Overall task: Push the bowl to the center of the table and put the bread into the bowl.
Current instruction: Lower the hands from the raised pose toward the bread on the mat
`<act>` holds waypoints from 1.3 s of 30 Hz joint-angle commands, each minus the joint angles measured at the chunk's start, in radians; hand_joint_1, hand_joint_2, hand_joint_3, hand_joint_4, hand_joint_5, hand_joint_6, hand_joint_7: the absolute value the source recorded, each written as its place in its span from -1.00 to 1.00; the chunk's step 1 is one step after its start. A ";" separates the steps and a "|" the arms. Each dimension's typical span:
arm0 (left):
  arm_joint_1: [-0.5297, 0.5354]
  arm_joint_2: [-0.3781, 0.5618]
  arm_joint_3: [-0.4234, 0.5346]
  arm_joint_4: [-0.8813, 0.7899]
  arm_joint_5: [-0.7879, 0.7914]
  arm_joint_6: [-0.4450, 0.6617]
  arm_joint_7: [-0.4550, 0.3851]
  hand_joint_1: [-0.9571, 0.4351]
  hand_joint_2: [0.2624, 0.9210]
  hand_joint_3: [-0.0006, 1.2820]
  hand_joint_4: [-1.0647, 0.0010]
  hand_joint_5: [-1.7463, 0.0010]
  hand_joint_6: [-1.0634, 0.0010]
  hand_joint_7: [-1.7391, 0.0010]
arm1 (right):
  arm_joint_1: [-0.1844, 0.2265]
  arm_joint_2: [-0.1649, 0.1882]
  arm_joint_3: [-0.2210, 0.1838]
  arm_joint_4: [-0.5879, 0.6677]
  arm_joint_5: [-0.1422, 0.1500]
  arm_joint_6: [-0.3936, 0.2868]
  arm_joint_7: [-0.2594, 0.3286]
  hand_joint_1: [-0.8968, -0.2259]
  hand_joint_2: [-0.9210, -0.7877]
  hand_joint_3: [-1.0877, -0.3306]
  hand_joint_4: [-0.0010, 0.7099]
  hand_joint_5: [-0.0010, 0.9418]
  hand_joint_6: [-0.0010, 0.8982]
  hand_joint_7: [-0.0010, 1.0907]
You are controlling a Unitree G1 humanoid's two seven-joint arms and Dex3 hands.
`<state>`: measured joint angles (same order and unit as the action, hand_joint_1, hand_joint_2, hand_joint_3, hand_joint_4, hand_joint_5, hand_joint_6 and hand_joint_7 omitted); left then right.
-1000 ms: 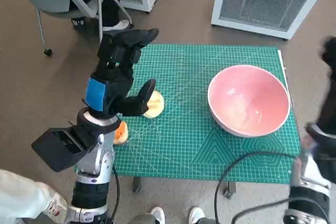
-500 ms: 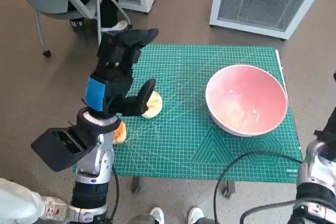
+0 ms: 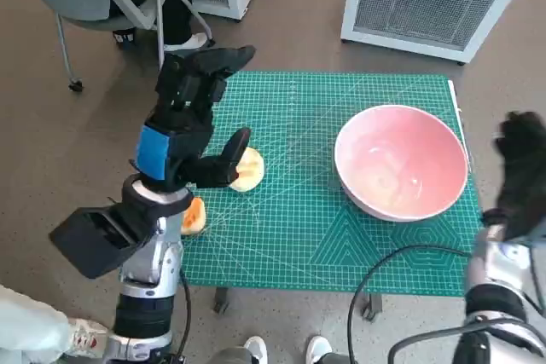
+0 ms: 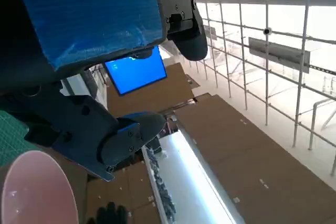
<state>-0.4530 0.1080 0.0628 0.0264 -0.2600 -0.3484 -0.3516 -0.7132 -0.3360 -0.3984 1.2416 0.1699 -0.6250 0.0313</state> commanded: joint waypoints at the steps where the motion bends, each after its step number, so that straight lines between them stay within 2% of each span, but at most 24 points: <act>1: 0.010 0.010 0.007 -0.016 0.002 0.000 0.001 0.16 -0.11 0.45 1.00 0.10 1.00 -0.24 | -0.011 0.030 0.010 0.041 -0.002 0.071 0.018 0.36 -1.00 -0.23 -0.23 -0.99 -0.79 -0.24; 7: 0.016 0.018 0.012 -0.029 0.006 0.003 0.006 0.16 -0.10 0.43 1.00 0.08 1.00 -0.25 | -0.033 0.058 0.011 0.056 0.003 0.122 0.027 0.33 -1.00 -0.23 -0.19 -0.97 -0.78 -0.21; 15: 0.026 0.027 0.021 -0.044 0.004 0.009 0.009 0.16 -0.10 0.41 1.00 0.07 1.00 -0.26 | -0.067 0.103 0.014 0.062 0.002 0.157 0.036 0.31 -1.00 -0.23 -0.19 -0.98 -0.79 -0.19; 23: 0.045 0.036 0.028 -0.063 0.010 0.009 0.017 0.15 -0.09 0.38 1.00 0.07 1.00 -0.26 | -0.104 0.146 -0.001 0.065 0.022 0.177 0.079 0.36 -1.00 -0.21 -0.24 -1.00 -0.81 -0.17; 31: 0.063 0.047 0.034 -0.081 0.011 0.013 0.026 0.14 -0.07 0.36 1.00 0.08 1.00 -0.26 | -0.136 0.176 0.002 0.070 0.020 0.198 0.093 0.33 -1.00 -0.21 -0.25 -0.99 -0.80 -0.13; 39: 0.076 0.058 0.040 -0.101 0.010 0.031 0.035 0.14 -0.02 0.29 1.00 0.07 1.00 -0.25 | -0.170 0.208 0.012 0.072 0.009 0.213 0.076 0.28 -1.00 -0.20 -0.28 -0.99 -0.84 -0.10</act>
<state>-0.3885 0.1572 0.0980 -0.0532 -0.2540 -0.3280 -0.3218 -0.8761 -0.1467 -0.3893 1.2978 0.1829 -0.4361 0.1178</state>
